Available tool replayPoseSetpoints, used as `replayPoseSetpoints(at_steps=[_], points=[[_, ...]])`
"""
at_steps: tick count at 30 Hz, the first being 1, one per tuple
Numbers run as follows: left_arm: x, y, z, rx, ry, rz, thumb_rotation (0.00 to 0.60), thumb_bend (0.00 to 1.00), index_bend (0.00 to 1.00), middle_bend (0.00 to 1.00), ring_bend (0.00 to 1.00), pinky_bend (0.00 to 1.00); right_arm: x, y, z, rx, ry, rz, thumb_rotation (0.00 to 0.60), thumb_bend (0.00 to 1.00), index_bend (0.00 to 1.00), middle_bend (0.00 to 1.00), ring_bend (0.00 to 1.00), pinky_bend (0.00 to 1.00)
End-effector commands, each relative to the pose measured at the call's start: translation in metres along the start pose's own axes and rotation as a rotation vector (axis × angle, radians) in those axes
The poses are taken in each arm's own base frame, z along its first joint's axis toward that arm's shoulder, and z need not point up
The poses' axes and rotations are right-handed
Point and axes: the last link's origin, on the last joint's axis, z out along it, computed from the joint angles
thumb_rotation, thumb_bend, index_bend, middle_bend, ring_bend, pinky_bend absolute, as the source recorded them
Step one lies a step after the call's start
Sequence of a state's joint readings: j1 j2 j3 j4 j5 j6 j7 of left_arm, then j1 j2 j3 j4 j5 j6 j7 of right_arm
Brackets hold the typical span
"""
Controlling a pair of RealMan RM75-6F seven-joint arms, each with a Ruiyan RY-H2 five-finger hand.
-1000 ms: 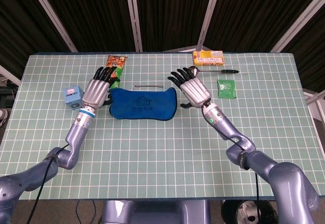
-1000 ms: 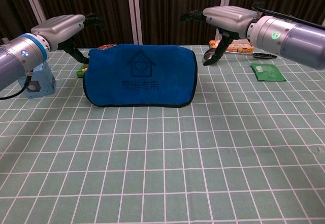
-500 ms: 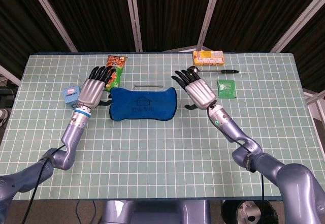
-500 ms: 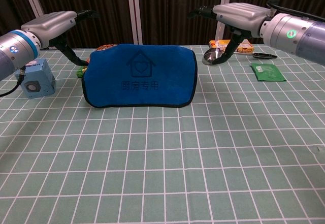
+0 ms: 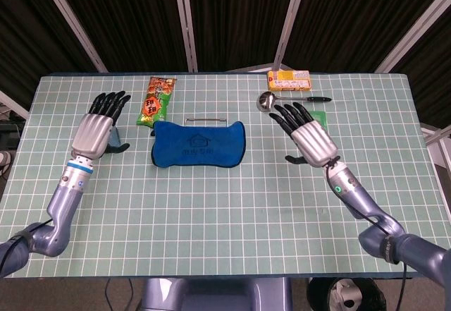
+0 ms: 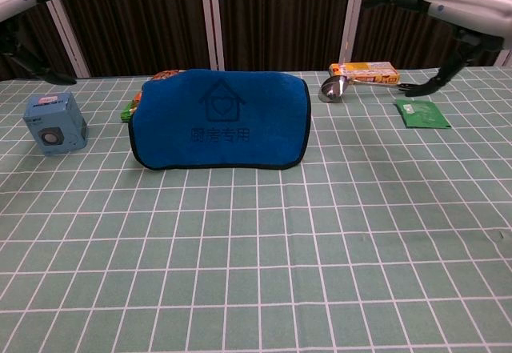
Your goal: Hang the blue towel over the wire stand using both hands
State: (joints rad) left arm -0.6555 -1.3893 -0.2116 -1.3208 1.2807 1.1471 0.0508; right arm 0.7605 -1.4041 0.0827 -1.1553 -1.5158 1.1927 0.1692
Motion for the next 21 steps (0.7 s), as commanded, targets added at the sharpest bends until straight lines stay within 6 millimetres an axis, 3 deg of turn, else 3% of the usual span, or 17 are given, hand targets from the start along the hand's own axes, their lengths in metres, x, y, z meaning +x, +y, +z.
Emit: replayPoseSetpoints(at_steps=[1, 4, 5, 9, 11, 15, 21], points=[[0.018, -0.018, -0.056, 0.063, -0.034, 0.049, 0.6, 0.0, 0.0, 0.0, 0.0, 0.0, 0.008, 0.007, -0.045, -0.048, -0.004, -0.003, 0.6, 0.0, 0.07, 0.0, 0.0, 0.0], [0.024, -0.018, -0.084, 0.087, -0.059, 0.054, 0.6, 0.0, 0.0, 0.0, 0.0, 0.0, 0.014, 0.007, -0.074, -0.091, 0.007, -0.003, 0.6, 0.0, 0.06, 0.0, 0.0, 0.0], [0.026, -0.019, -0.093, 0.095, -0.063, 0.057, 0.6, 0.0, 0.0, 0.0, 0.0, 0.0, 0.016, 0.006, -0.083, -0.113, 0.017, 0.004, 0.6, 0.0, 0.02, 0.0, 0.0, 0.0], [0.028, -0.02, -0.134, 0.147, -0.066, 0.069, 0.6, 0.0, 0.0, 0.0, 0.0, 0.0, 0.02, 0.004, -0.12, -0.201, 0.025, 0.002, 0.6, 0.0, 0.19, 0.0, 0.0, 0.0], [0.028, -0.019, -0.148, 0.163, -0.072, 0.062, 0.6, 0.0, 0.0, 0.0, 0.0, 0.0, 0.02, 0.004, -0.137, -0.239, 0.027, 0.005, 0.6, 0.0, 0.18, 0.0, 0.0, 0.0], [0.029, -0.016, -0.172, 0.188, -0.069, 0.084, 0.6, 0.0, 0.0, 0.0, 0.0, 0.0, 0.022, 0.005, -0.161, -0.31, 0.054, 0.019, 0.6, 0.0, 0.12, 0.0, 0.0, 0.0], [0.03, -0.016, -0.189, 0.194, -0.045, 0.087, 0.6, 0.0, 0.0, 0.0, 0.0, 0.0, 0.025, 0.006, -0.179, -0.345, 0.061, 0.03, 0.6, 0.0, 0.11, 0.0, 0.0, 0.0]])
